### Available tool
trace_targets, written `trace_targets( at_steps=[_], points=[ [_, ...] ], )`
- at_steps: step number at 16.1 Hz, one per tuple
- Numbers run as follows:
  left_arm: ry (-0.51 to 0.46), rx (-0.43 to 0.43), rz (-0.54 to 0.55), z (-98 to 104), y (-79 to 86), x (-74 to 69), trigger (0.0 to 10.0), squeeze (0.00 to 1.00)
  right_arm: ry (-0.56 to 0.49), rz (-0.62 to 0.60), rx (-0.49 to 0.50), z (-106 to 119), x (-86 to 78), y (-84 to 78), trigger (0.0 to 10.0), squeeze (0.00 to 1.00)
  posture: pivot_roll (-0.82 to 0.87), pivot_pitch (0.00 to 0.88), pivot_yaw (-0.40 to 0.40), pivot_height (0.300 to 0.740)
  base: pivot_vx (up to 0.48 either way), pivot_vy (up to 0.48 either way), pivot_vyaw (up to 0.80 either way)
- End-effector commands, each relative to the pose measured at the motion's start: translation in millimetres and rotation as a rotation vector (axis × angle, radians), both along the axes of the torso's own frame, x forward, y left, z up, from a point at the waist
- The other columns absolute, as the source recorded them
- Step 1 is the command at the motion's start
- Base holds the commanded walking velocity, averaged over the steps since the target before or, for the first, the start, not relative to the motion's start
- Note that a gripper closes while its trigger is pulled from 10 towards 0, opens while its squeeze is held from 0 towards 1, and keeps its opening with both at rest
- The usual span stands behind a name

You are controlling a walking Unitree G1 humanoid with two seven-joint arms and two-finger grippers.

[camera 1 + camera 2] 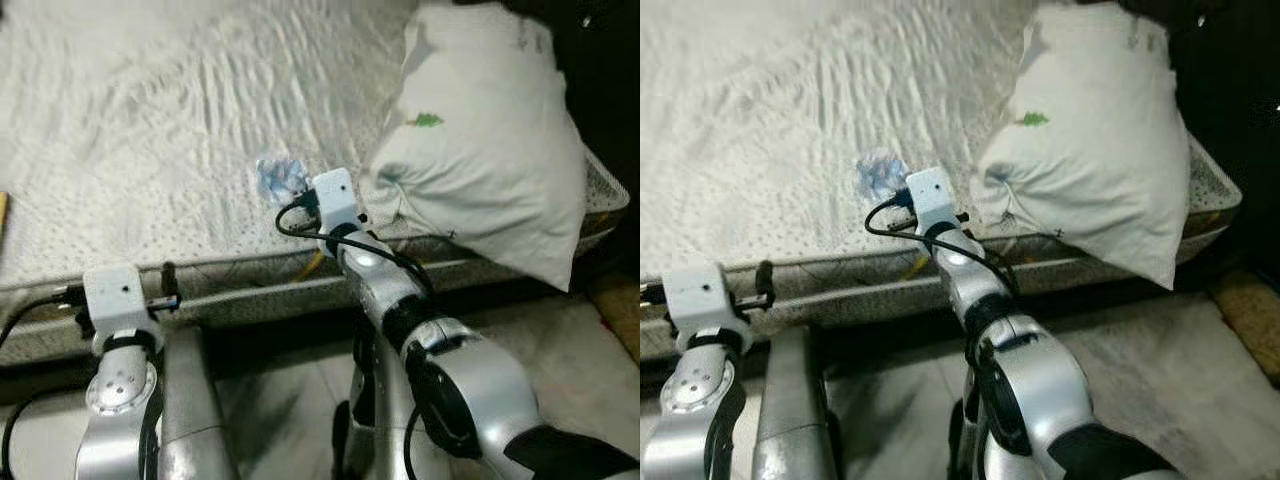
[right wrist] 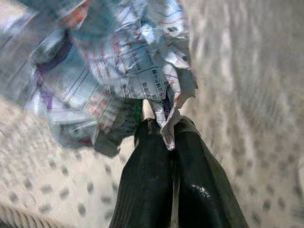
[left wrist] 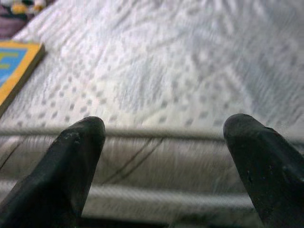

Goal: Clean up the room

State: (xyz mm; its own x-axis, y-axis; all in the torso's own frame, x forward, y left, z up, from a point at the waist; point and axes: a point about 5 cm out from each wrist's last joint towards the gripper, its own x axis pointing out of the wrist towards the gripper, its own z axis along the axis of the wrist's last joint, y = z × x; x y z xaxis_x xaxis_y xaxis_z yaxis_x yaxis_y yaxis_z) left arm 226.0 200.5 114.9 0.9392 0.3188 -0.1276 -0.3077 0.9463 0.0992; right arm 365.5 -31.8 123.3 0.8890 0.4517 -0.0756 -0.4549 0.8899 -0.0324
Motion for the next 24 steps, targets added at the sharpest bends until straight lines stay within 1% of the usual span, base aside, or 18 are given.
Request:
trace_targets(
  at_steps=[1,2,3,4,6,7,8,9,10,12,14,15,16,18,20,22,23,24],
  points=[
    [-0.005,-0.015,0.004,-3,1.8,-0.1,10.0,0.00,-0.018,-0.018,0.054,-3,-1.0,-17.5,0.0,0.00,0.09,0.000,-0.066,0.488,0.000,0.000,0.00],
    [-0.012,-0.024,-0.007,-4,1.5,0.9,10.0,0.00,-0.030,-0.027,0.097,-4,-3.9,-27.7,0.0,0.00,0.07,0.000,-0.056,0.488,0.000,0.000,0.00],
    [-0.016,-0.026,-0.022,-5,-0.4,3.0,10.0,0.00,-0.111,-0.036,0.055,-7,-15.1,-49.3,0.0,0.00,0.05,0.000,-0.042,0.488,0.000,0.000,0.00],
    [-0.016,-0.030,-0.034,-6,-1.4,3.9,10.0,0.00,-0.127,-0.050,0.053,-9,-23.3,-59.2,0.0,0.00,0.03,0.000,-0.032,0.488,0.000,0.000,0.00],
    [-0.006,-0.017,-0.058,-10,-2.2,6.7,10.0,0.00,-0.109,-0.158,0.059,-18,-44.9,-86.8,0.0,0.00,0.00,0.000,-0.009,0.488,0.000,0.000,0.00],
    [-0.006,-0.012,-0.068,-11,-3.2,9.9,10.0,0.00,-0.107,-0.241,0.043,-25,-58.6,-105.5,0.0,0.00,-0.02,0.000,0.005,0.488,0.000,0.000,0.00],
    [-0.009,-0.040,-0.061,-11,-4.0,11.5,10.0,0.00,-0.112,-0.265,0.030,-27,-66.8,-115.0,0.0,0.00,-0.02,0.000,0.013,0.488,0.000,0.000,0.00],
    [-0.013,-0.051,-0.060,-11,-3.8,12.2,10.0,0.00,-0.119,-0.258,0.016,-28,-73.1,-118.7,0.0,0.00,-0.03,0.000,0.022,0.488,0.000,0.000,0.00],
    [-0.015,-0.037,-0.078,-10,-5.3,12.3,10.0,0.00,-0.106,-0.260,0.025,-28,-79.7,-125.1,10.0,0.00,-0.04,0.000,0.031,0.488,0.000,0.000,0.00],
    [-0.011,-0.037,-0.100,-12,-5.6,13.6,10.0,0.00,-0.081,-0.243,0.047,-20,-84.8,-127.2,10.0,0.00,-0.04,0.000,0.039,0.488,0.000,0.000,0.00],
    [0.000,-0.041,-0.103,-16,-4.2,13.4,10.0,0.00,-0.073,-0.155,0.006,-12,-89.0,-117.5,10.0,0.00,-0.06,0.000,0.083,0.488,0.000,0.000,0.00],
    [0.013,-0.047,-0.106,-19,-3.9,12.1,10.0,0.00,-0.070,-0.127,0.002,-9,-91.3,-115.4,10.0,0.00,-0.07,0.000,0.094,0.488,0.000,0.000,0.00],
    [0.024,-0.045,-0.135,-20,-6.5,10.7,10.0,0.00,-0.082,-0.121,-0.016,-3,-94.4,-117.9,10.0,0.00,-0.07,0.000,0.099,0.488,0.000,0.000,0.00],
    [0.028,-0.037,-0.145,-22,-5.8,10.6,10.0,0.00,-0.047,-0.145,-0.008,0,-96.7,-120.0,10.0,0.00,-0.08,0.000,0.103,0.503,0.000,0.000,0.00],
    [0.023,-0.043,-0.103,-23,1.1,12.9,10.0,0.00,-0.031,-0.138,0.017,2,-100.1,-113.3,10.0,0.00,-0.08,0.000,0.089,0.528,0.000,0.000,0.00],
    [-0.007,-0.064,-0.095,-19,-2.7,15.4,10.0,0.00,-0.023,-0.182,0.050,-1,-100.0,-107.3,10.0,0.00,-0.06,0.000,0.037,0.553,0.000,0.000,0.00],
    [-0.021,-0.115,-0.131,-17,-10.3,17.4,10.0,0.00,-0.013,-0.215,0.076,-4,-98.3,-103.7,10.0,0.00,-0.05,0.000,0.021,0.568,0.000,0.000,0.00],
    [-0.031,-0.086,-0.164,-14,-15.6,18.5,10.0,0.00,-0.009,-0.248,0.092,-6,-94.3,-101.0,10.0,0.00,-0.04,0.000,0.021,0.583,0.000,0.000,0.00]
  ],
)
